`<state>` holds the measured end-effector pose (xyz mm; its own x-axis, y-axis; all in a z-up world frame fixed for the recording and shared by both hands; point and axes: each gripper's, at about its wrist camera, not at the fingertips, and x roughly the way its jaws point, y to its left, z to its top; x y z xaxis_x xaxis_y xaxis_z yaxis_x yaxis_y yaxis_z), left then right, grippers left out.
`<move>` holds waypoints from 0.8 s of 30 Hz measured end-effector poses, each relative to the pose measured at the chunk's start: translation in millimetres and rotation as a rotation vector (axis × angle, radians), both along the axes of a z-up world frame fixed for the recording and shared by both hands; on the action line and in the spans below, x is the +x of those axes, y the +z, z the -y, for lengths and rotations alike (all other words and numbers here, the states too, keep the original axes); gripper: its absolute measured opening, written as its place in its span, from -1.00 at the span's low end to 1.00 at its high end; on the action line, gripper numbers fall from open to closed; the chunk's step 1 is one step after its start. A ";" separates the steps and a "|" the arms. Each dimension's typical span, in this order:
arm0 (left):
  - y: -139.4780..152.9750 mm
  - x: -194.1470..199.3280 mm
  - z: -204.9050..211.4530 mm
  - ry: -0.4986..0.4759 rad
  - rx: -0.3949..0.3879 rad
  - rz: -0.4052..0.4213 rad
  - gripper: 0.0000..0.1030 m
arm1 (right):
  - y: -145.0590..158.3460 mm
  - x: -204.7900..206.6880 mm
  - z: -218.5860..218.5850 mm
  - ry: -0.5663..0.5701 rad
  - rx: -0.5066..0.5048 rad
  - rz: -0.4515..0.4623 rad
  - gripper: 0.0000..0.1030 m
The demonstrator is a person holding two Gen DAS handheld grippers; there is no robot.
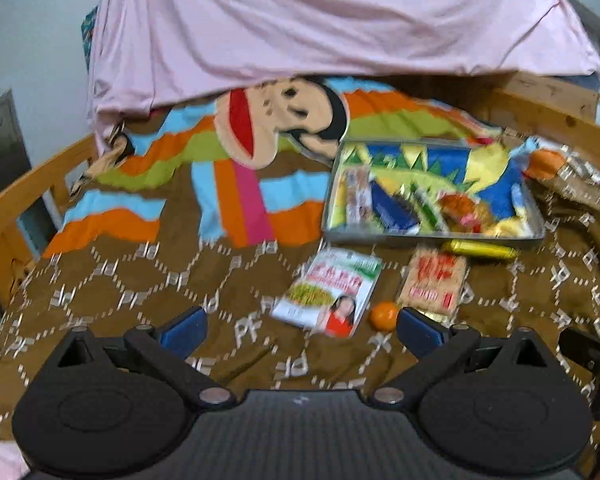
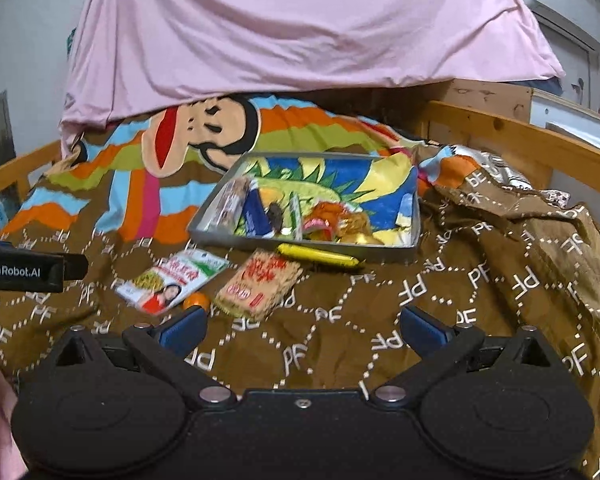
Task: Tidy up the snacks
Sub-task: 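Withdraw both tools from the tray back over the remaining snacks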
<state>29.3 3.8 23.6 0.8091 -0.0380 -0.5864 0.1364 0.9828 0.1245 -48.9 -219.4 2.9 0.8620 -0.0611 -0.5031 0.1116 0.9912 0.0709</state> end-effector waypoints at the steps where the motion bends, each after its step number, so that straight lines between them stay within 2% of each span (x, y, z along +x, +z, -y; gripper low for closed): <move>1: -2.5 1.1 -2.2 0.012 0.001 -0.032 0.99 | -0.9 -0.3 -1.9 0.004 -0.005 -0.006 0.99; 4: -7.3 3.7 -9.1 0.043 -0.003 -0.082 0.99 | -3.9 0.1 -6.1 0.021 -0.008 -0.027 0.99; 11: -8.5 8.8 -13.1 0.075 -0.001 -0.108 0.99 | -13.7 6.9 -10.3 0.049 -0.001 -0.085 0.99; 24: -1.5 23.8 -15.4 0.074 -0.007 -0.178 0.99 | -27.6 26.8 -18.1 0.102 0.008 -0.159 0.99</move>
